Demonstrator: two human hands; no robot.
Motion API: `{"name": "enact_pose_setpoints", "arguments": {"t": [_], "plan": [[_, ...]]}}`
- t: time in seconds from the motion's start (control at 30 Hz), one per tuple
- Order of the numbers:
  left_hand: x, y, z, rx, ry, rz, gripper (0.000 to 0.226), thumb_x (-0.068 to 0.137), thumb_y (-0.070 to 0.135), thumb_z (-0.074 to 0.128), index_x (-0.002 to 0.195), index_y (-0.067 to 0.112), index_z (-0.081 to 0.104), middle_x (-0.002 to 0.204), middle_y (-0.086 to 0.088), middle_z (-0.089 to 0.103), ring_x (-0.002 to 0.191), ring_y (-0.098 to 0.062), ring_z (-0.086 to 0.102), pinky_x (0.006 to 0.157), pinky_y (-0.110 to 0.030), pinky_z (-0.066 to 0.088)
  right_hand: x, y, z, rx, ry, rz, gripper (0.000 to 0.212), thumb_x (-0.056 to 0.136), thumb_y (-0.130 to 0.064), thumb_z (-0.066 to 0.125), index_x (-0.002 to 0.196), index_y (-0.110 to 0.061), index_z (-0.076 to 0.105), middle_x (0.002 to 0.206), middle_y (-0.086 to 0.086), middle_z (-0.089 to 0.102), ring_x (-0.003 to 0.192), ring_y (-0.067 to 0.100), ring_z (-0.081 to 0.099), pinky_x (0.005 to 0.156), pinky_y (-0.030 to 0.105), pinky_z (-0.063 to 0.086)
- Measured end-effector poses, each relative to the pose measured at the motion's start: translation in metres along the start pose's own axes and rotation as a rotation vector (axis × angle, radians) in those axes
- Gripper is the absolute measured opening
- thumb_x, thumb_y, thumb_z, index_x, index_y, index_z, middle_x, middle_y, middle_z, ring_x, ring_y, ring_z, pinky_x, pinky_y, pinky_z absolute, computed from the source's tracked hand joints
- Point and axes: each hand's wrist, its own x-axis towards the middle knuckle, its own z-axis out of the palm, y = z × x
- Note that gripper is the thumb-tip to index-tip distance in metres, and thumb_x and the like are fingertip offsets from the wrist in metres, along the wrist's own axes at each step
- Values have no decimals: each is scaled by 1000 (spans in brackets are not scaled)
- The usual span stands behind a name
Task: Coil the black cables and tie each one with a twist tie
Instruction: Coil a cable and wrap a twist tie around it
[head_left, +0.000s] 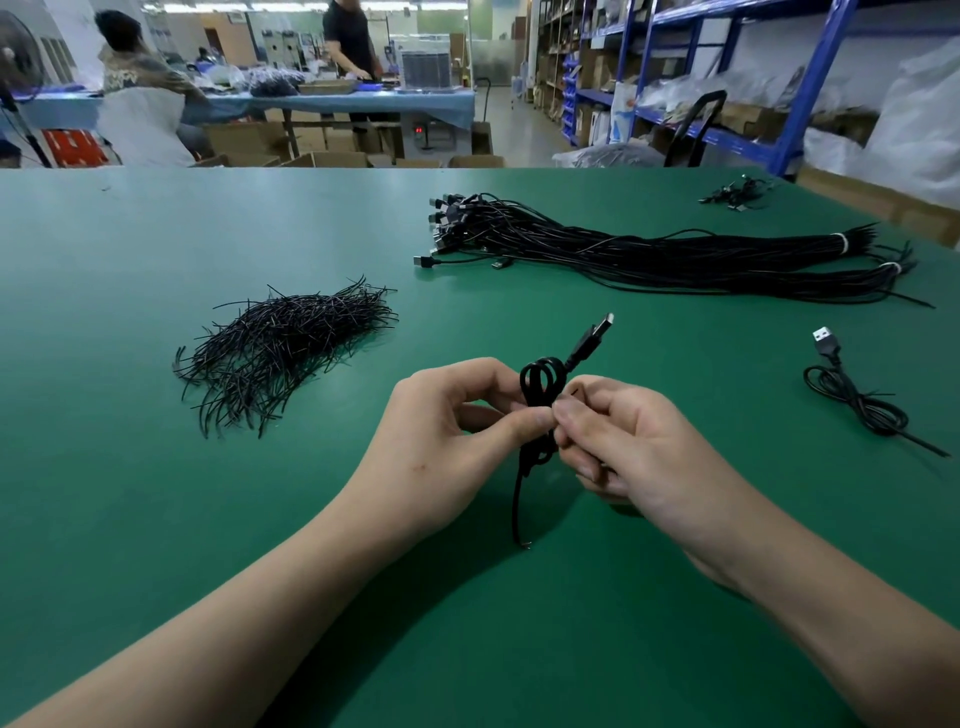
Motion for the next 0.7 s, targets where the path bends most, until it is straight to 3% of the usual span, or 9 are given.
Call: {"name": "enact_pose_setpoints", "arguments": {"t": [0.1, 0.23, 0.3, 0.47, 0.57, 0.6, 0.7], "plan": [[1, -1, 0, -48, 2, -12, 11, 84, 26, 76, 84, 15, 72, 84, -9, 73, 81, -33, 76, 80, -55, 56, -1, -1, 1, 77, 4, 14, 25, 103, -24, 52, 82, -12, 56, 57, -1, 41, 44, 6, 31, 42, 14, 27], [1, -3, 3, -40, 8, -16, 11, 85, 30, 71, 86, 19, 73, 82, -1, 73, 69, -15, 71, 66, -28, 51, -1, -1, 4, 144, 32, 56, 28, 103, -25, 51, 78, -17, 57, 58, 0, 37, 44, 10, 23, 41, 18, 22], [1, -3, 6, -29, 44, -20, 17, 87, 34, 69, 82, 18, 71, 79, -1, 73, 70, -21, 71, 67, -29, 50, 0, -1, 6, 101, 75, 0, 30, 104, -22, 50, 76, -15, 53, 57, -3, 34, 45, 9, 24, 42, 17, 23], [1, -1, 8, -234, 5, -146, 23, 96, 26, 67, 74, 21, 68, 65, 8, 65, 62, -8, 59, 66, -25, 48, -1, 0, 4, -443, 201, -327, 30, 102, -21, 56, 75, -12, 52, 57, -3, 41, 53, 6, 33, 51, 21, 27], [1, 4, 7, -403, -52, -239, 15, 91, 27, 69, 94, 13, 71, 73, 0, 69, 62, -16, 64, 72, -29, 54, -4, -4, 2, -645, 237, -429, 24, 101, -20, 59, 77, -19, 57, 58, -2, 49, 52, 10, 40, 50, 19, 28], [1, 4, 7, -458, -52, -266, 26, 87, 28, 70, 106, 10, 68, 75, -2, 70, 61, -16, 66, 73, -28, 57, -5, -4, 1, -672, 236, -440, 23, 102, -20, 59, 78, -22, 58, 59, -3, 51, 52, 11, 41, 50, 20, 28], [3, 1, 8, -507, 10, -223, 44, 89, 22, 68, 129, 17, 53, 77, -6, 71, 63, -21, 69, 79, -33, 59, -2, -3, 1, -513, 209, -365, 27, 103, -22, 57, 76, -18, 56, 57, -6, 46, 52, 6, 35, 51, 22, 28]]}}
